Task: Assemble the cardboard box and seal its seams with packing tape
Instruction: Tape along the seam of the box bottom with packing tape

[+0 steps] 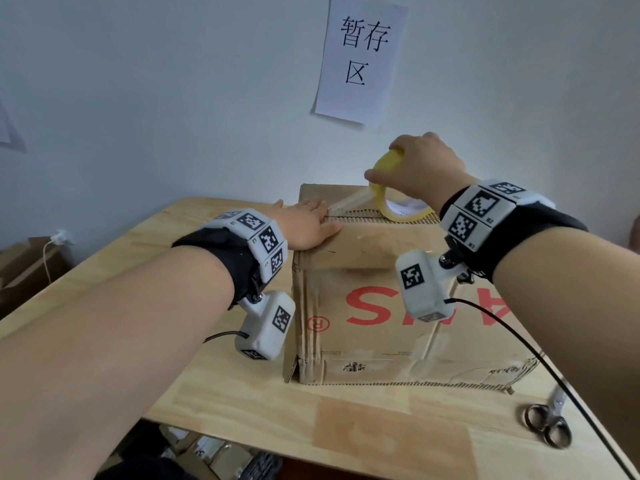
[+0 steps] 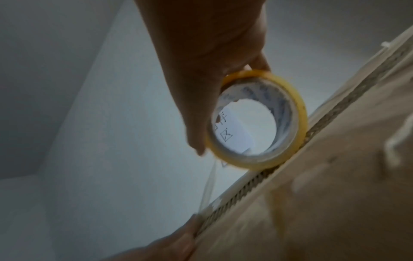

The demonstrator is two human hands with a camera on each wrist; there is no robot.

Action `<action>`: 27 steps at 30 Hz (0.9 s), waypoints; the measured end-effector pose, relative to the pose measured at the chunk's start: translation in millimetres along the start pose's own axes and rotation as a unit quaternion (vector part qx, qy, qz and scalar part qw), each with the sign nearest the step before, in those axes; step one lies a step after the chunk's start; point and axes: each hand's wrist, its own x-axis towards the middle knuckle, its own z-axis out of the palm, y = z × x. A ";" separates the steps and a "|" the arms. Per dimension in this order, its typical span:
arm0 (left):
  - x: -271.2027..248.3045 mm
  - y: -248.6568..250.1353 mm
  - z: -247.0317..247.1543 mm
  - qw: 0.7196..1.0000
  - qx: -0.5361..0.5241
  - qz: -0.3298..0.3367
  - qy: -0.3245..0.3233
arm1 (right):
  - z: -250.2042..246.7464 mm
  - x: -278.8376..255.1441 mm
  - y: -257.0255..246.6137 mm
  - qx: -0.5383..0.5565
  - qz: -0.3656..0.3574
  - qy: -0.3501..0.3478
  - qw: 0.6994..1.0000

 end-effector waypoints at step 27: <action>1.0 21.1 -7.7 0.993 -0.033 0.067 0.096 | 7.5 -2.9 8.9 0.070 0.020 -0.017 0.997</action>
